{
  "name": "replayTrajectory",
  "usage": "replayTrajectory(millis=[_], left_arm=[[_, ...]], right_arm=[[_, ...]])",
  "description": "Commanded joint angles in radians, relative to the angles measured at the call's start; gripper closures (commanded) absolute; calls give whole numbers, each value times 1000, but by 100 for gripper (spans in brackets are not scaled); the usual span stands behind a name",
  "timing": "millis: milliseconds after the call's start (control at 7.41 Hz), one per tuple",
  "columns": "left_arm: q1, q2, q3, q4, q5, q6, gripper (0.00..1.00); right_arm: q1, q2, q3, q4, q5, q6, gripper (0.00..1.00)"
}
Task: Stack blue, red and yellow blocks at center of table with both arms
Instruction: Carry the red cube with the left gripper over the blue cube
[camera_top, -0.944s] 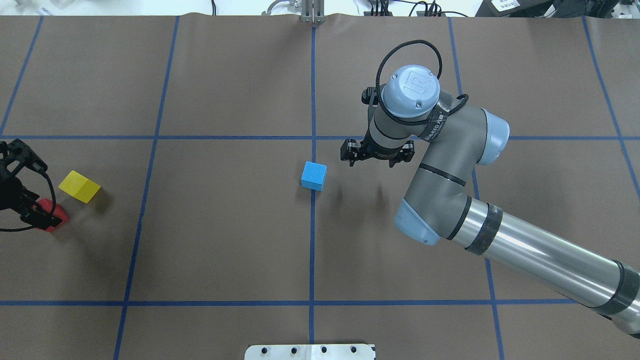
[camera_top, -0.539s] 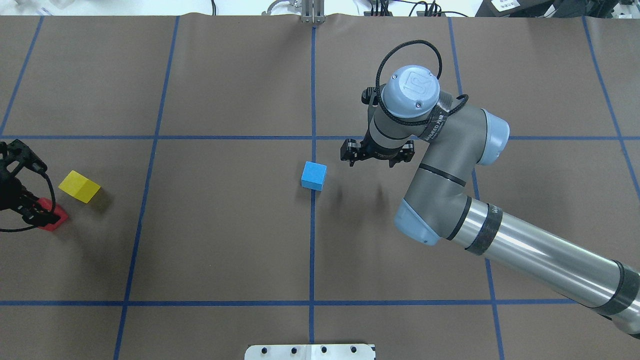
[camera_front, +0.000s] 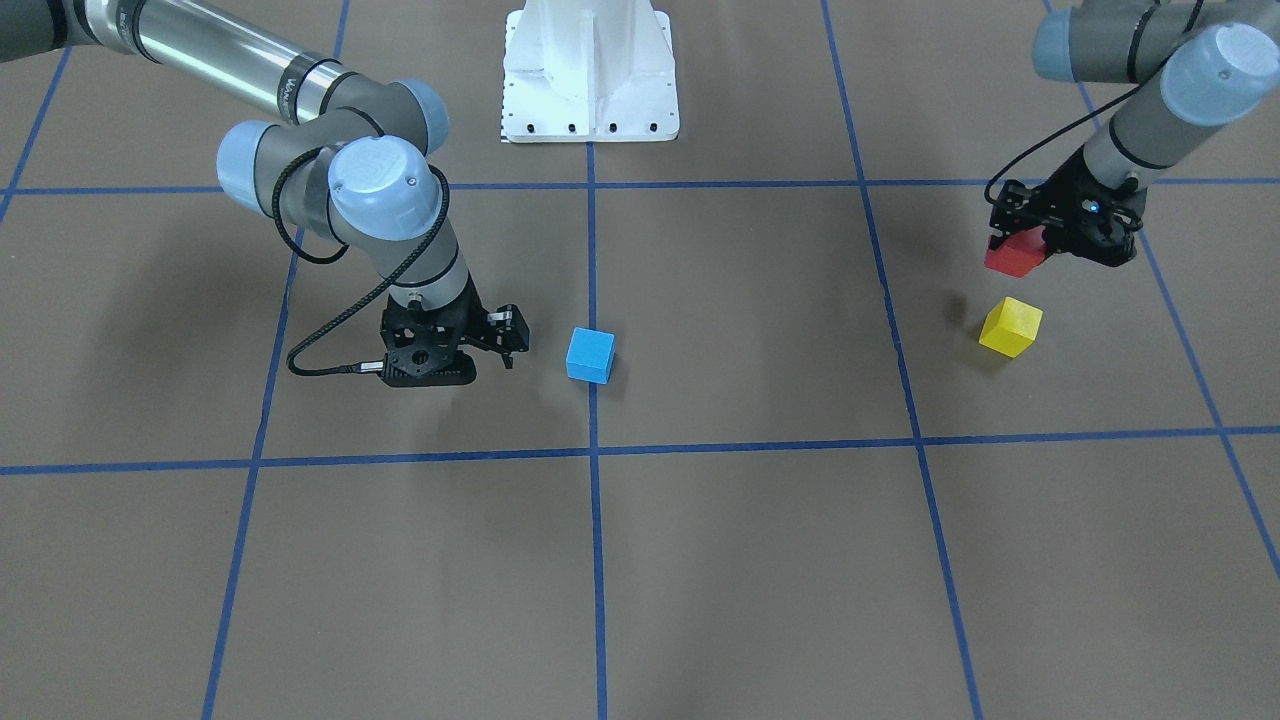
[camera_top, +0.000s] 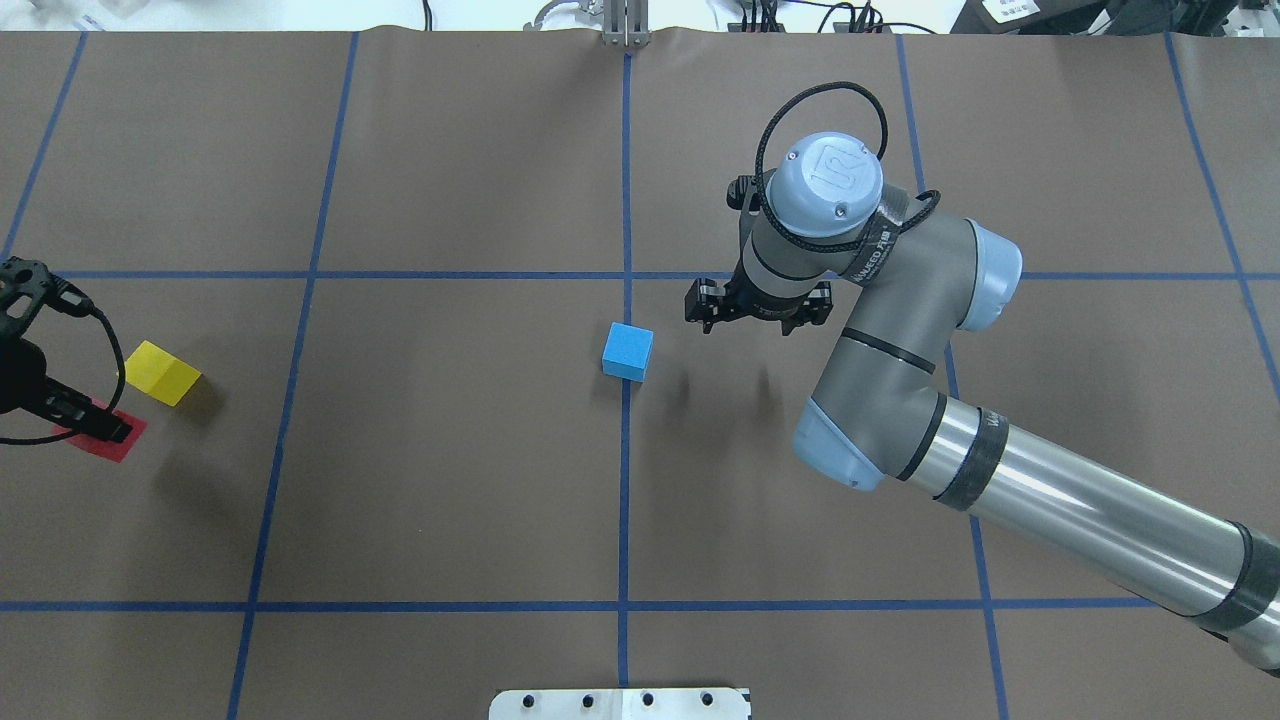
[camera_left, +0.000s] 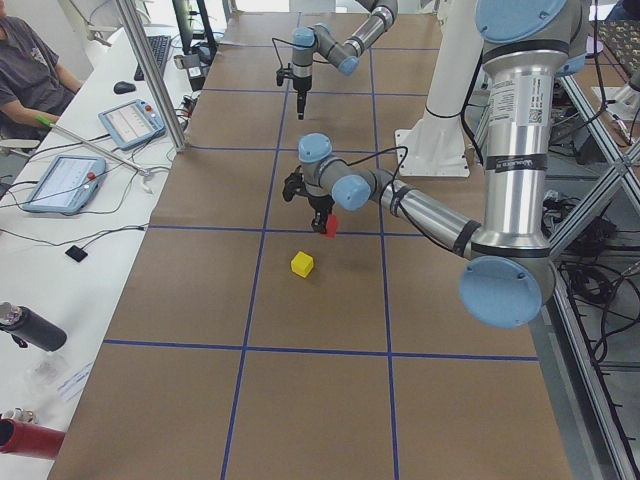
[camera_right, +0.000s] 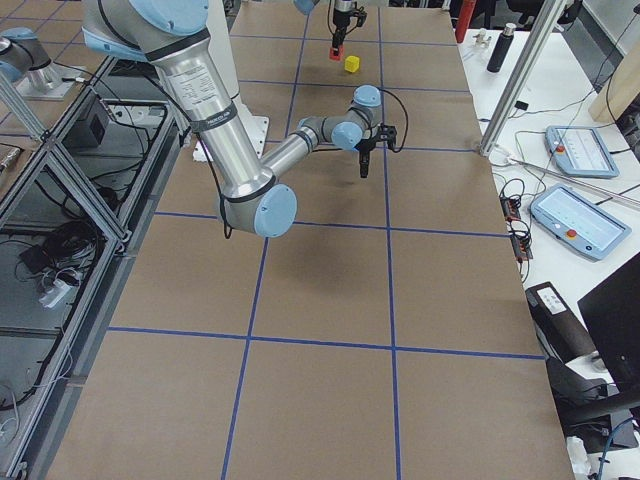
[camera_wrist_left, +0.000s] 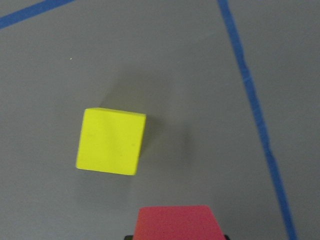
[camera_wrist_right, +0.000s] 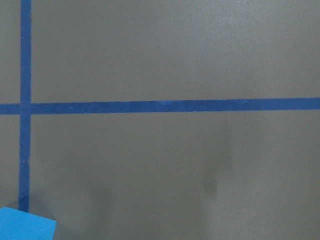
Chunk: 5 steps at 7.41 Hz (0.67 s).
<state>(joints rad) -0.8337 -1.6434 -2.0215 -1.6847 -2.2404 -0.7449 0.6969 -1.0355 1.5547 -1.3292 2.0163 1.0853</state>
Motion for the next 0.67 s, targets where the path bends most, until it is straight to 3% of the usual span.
replayTrajectory(millis=[0,270,405,539], left_arm=[[157,-329,83,93,36,-355,100],[197,-607,249,209,177,-413,100],[220,-706,353,201,256,-436,100],[222,-807,466,198,262,-438,100]], right_arm=[[163,-159,15,90,167,-170,0],[313,-283,10,90,277,-358,0],[340,-335,15,103,282,-367,1],[361,-368,15,117,282,-370,0]])
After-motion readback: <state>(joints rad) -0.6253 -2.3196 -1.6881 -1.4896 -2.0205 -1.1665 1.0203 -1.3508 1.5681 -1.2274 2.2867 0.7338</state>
